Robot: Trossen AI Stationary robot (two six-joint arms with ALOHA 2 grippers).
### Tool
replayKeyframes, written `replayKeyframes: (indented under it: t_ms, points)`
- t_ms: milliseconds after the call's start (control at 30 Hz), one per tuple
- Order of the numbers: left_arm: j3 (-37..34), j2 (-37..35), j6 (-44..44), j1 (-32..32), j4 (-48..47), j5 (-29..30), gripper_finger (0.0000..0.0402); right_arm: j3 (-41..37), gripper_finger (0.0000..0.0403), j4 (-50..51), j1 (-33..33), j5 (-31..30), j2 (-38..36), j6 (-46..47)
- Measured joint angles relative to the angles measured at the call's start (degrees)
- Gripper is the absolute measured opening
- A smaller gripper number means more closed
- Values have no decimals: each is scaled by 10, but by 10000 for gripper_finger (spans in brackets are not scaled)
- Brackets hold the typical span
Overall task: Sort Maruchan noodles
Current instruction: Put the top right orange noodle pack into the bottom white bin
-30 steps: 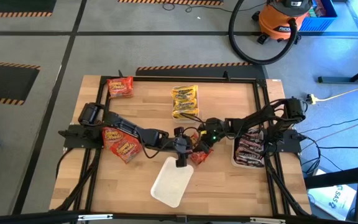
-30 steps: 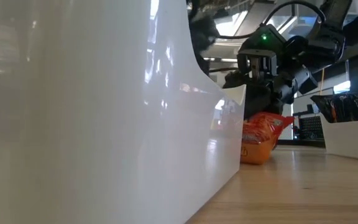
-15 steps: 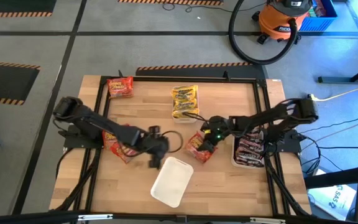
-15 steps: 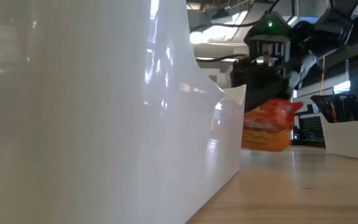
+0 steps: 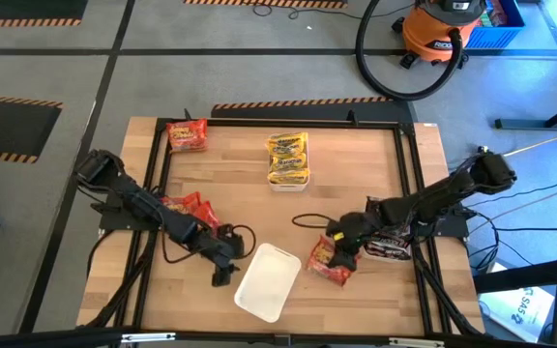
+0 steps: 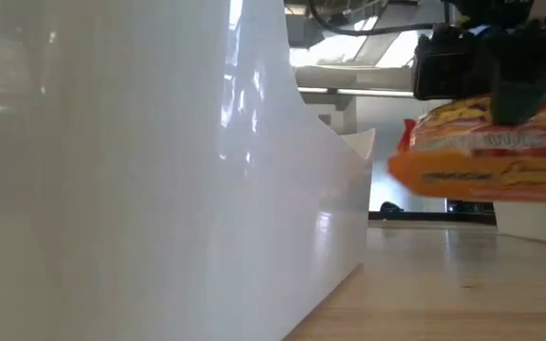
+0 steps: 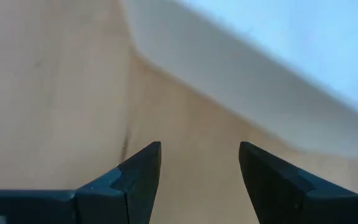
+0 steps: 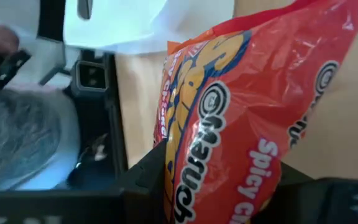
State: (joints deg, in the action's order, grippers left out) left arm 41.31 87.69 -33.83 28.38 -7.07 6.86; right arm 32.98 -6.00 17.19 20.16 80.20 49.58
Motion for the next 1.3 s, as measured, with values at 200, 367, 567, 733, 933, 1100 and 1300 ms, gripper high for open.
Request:
replayKeyframes:
  t_ms: [200, 367, 567, 733, 933, 1100, 1300]
  points:
    - [0, 34, -1, 3, 66, -5, 211, 1, 122, -51, 24, -75, 24, 7]
    - [3, 74, -3, 2, 136, -6, 211, 1, 122, -45, 18, -122, 25, -12]
    - [10, 88, -5, -10, 166, 17, 211, 1, 122, -18, -11, -95, 17, -21]
    - [10, 88, -15, -17, 197, 44, 211, 43, 122, 104, -40, -51, -25, -35]
    - [10, 88, -15, -17, 192, 59, 211, 177, 122, 278, -41, -125, -48, -93]
    - [10, 88, -16, -16, 189, 74, 211, 270, 122, 293, -3, -168, -6, -128]
    - [10, 88, -16, -12, 179, 78, 211, 397, 122, 323, 39, -187, 105, -190]
